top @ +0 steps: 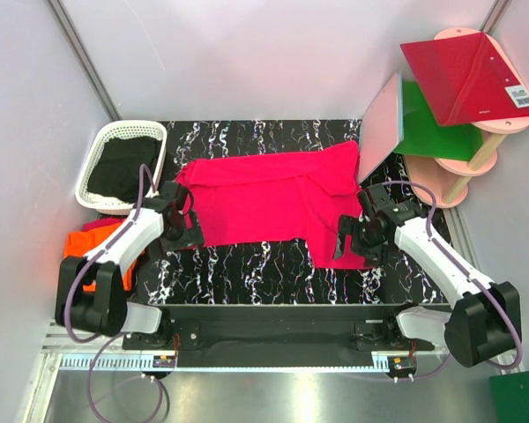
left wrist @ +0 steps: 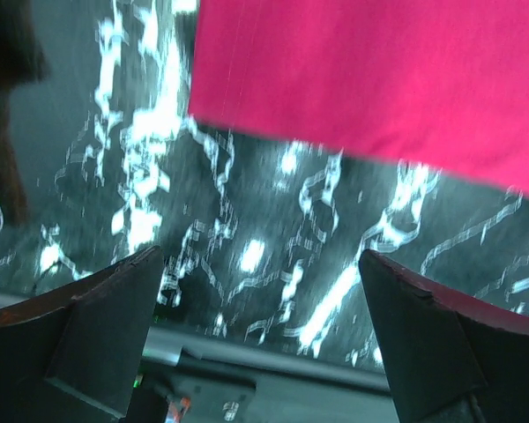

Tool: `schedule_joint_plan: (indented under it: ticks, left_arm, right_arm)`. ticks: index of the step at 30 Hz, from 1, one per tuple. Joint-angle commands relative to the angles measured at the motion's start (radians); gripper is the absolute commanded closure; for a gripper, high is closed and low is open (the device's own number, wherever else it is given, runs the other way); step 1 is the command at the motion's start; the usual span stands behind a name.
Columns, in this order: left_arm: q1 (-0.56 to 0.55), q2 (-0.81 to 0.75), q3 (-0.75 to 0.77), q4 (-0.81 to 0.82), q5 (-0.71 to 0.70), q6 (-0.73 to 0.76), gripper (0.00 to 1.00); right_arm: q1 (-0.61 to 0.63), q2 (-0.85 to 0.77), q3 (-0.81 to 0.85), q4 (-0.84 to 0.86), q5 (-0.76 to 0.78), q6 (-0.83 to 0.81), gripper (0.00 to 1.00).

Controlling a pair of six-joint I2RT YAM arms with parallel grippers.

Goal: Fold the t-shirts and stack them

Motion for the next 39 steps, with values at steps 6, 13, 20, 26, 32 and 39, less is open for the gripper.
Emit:
schedule_joint_plan:
  ticks: [6,13,20,26,32,39]
  left_arm:
    - [0.006,0.197,0.043,0.136,-0.106,-0.049,0.01]
    - [0.028,0.240,0.050,0.179,-0.131,-0.046,0.01]
    - [0.055,0.325,0.083,0.211,-0.137,-0.035,0.11]
    - [0.058,0.381,0.117,0.215,-0.126,-0.034,0.69]
    - [0.058,0.402,0.139,0.190,-0.126,-0.032,1.00]
    - [0.061,0.317,0.119,0.162,-0.137,-0.011,1.00]
  right_arm:
    - [0.034,0.025,-0.008,0.015,0.025,0.169,0.11]
    - [0.080,0.146,0.055,0.012,0.089,0.114,0.06]
    - [0.229,0.298,0.119,0.045,0.160,0.131,0.05]
    - [0.327,0.490,0.185,0.047,0.210,0.127,0.16]
    - [0.347,0.625,0.233,0.032,0.241,0.131,0.76]
    - [0.362,0.601,0.275,-0.022,0.331,0.139,1.00]
